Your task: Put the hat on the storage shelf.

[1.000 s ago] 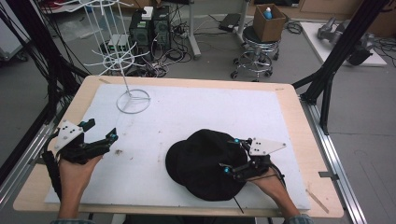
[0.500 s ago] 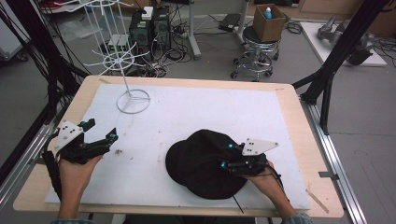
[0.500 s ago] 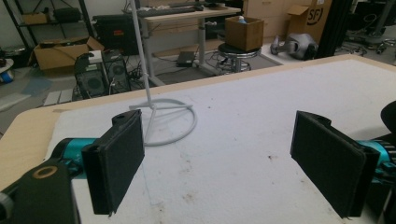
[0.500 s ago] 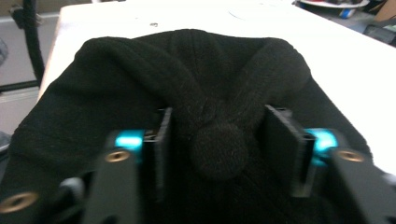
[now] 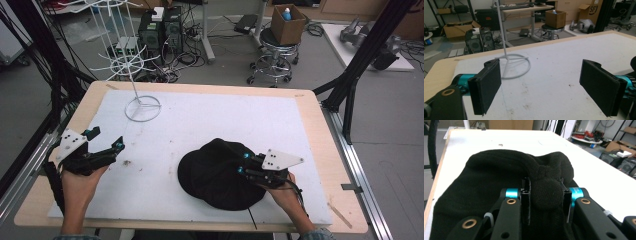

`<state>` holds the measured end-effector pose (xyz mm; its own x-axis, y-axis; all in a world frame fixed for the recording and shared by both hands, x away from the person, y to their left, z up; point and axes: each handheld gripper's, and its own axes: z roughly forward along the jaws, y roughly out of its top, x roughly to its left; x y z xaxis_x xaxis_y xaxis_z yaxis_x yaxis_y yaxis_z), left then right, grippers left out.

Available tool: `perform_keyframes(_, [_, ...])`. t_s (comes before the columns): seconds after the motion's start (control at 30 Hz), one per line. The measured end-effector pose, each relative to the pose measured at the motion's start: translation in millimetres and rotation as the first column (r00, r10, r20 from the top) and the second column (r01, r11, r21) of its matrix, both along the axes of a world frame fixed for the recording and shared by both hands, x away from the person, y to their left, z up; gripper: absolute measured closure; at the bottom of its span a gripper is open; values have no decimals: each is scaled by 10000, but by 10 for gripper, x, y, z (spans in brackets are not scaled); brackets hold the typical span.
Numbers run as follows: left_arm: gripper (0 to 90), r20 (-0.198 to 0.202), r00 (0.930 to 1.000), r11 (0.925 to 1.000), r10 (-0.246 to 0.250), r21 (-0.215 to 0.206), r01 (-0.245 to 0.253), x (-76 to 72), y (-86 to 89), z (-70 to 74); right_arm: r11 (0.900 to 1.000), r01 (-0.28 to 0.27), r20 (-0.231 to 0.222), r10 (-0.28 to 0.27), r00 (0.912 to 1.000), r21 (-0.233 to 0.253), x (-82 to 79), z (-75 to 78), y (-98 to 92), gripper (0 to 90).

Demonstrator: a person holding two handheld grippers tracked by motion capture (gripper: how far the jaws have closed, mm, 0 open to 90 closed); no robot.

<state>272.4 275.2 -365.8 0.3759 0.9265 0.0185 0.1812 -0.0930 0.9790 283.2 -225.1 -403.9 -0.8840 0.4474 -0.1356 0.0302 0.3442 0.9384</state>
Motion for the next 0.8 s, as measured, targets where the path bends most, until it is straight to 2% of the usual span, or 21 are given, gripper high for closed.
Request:
perform_keyframes(0.4, [178,62,10000,10000,17,-32,-17,-2,21,18,9986,321,380,-337,9987,413,-8,97,-3,724])
perform_keyframes(0.67, [178,121,9999,10000,-6,-80,7,2,20,28,9910,726,437,-779,9960,1123,99,223,-67,723])
perform_keyframes(0.8, [178,123,9999,9999,-1,-111,3,7,29,29,9897,782,600,-858,9945,1197,156,308,-48,723])
